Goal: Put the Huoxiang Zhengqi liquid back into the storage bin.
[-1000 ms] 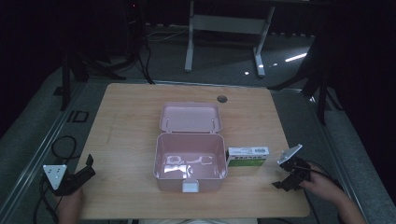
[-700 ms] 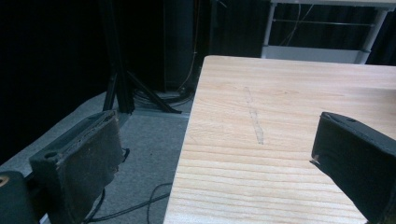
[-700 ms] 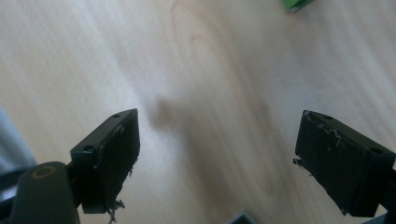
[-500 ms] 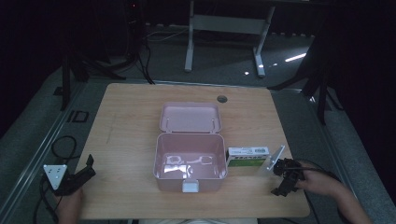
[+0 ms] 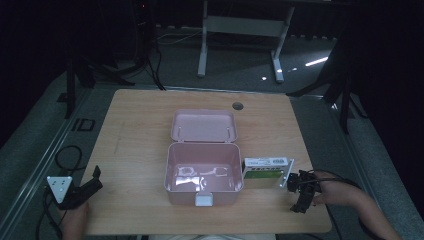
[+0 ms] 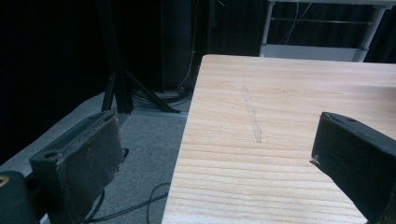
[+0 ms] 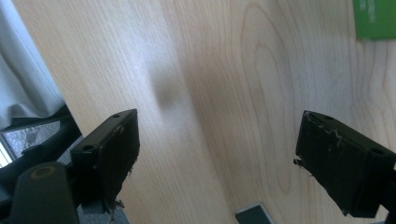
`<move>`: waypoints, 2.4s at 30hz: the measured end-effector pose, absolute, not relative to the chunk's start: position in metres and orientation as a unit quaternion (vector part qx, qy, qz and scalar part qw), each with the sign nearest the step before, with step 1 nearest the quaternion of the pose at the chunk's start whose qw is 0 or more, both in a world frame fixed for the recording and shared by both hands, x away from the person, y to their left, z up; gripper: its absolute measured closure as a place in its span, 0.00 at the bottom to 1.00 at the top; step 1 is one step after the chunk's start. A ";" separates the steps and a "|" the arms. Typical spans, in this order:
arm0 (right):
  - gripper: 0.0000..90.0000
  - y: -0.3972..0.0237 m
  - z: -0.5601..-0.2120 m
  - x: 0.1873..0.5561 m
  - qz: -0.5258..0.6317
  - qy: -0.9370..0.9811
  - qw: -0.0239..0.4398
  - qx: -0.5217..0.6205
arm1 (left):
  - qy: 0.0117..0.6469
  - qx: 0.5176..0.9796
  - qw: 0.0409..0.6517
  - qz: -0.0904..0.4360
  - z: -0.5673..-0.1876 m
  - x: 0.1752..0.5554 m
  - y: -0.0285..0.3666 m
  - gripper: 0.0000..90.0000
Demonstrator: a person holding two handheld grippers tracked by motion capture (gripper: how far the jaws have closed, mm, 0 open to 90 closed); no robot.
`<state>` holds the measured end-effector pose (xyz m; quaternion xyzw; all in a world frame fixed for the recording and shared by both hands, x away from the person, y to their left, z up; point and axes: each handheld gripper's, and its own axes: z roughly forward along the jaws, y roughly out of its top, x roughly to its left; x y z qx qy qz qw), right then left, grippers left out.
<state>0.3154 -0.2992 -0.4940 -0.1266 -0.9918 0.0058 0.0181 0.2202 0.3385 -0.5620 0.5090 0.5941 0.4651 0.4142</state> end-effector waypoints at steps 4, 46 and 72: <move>0.15 -0.291 -0.489 0.314 0.001 -0.993 0.018 -0.113 | 0.593 0.510 0.412 0.467 -0.562 0.221 0.338 0.02; 0.25 -0.229 -0.402 0.343 -0.027 -0.999 -0.030 -0.001 | 0.593 0.513 0.415 0.462 -0.562 0.221 0.339 0.02; 0.35 -0.217 -0.420 0.398 0.006 -1.000 -0.013 -0.011 | 0.592 0.516 0.414 0.461 -0.562 0.222 0.338 0.02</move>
